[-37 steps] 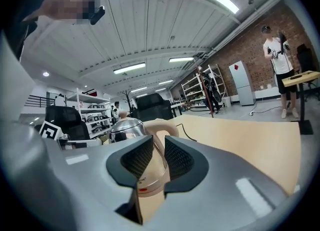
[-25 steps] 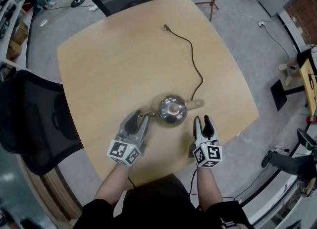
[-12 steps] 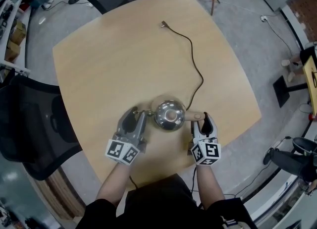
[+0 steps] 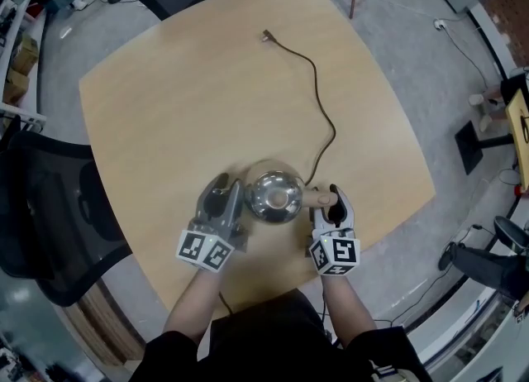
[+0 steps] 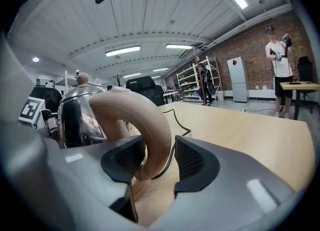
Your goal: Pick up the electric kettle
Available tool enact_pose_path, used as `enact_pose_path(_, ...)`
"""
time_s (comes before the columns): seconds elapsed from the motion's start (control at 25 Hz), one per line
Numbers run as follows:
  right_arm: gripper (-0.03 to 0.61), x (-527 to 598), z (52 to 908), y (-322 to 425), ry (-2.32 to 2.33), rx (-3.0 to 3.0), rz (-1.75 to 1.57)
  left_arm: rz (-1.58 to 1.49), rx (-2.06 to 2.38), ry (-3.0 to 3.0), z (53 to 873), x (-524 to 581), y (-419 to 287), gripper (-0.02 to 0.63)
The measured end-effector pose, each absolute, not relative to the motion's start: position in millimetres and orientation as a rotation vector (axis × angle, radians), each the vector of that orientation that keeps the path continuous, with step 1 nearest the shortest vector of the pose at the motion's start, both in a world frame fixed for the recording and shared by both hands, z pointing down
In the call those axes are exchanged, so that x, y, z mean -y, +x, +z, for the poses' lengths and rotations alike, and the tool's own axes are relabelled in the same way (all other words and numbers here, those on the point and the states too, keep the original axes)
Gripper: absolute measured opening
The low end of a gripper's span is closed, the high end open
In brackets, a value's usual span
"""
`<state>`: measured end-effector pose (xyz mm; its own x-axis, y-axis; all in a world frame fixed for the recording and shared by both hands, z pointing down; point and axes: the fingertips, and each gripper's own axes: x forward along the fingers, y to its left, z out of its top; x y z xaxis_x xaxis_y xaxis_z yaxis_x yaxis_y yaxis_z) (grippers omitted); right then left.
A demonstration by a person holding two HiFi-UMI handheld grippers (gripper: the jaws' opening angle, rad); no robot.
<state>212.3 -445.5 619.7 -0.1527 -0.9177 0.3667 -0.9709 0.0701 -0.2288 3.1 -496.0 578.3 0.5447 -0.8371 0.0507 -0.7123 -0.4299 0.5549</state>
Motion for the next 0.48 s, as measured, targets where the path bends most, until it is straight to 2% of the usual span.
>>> enact_pose_path(0.2, 0.163, 449.6, 620.4, 210.5, 1.970, 2.215, 0.652, -0.350, 1.263, 2.234, 578.6, 496.4, 0.5, 0.137)
enact_pose_path(0.48, 0.112, 455.4, 624.7, 210.7, 2.058, 2.225, 0.735, -0.382, 1.218, 2.200, 579.8, 498.5, 2.2, 0.136)
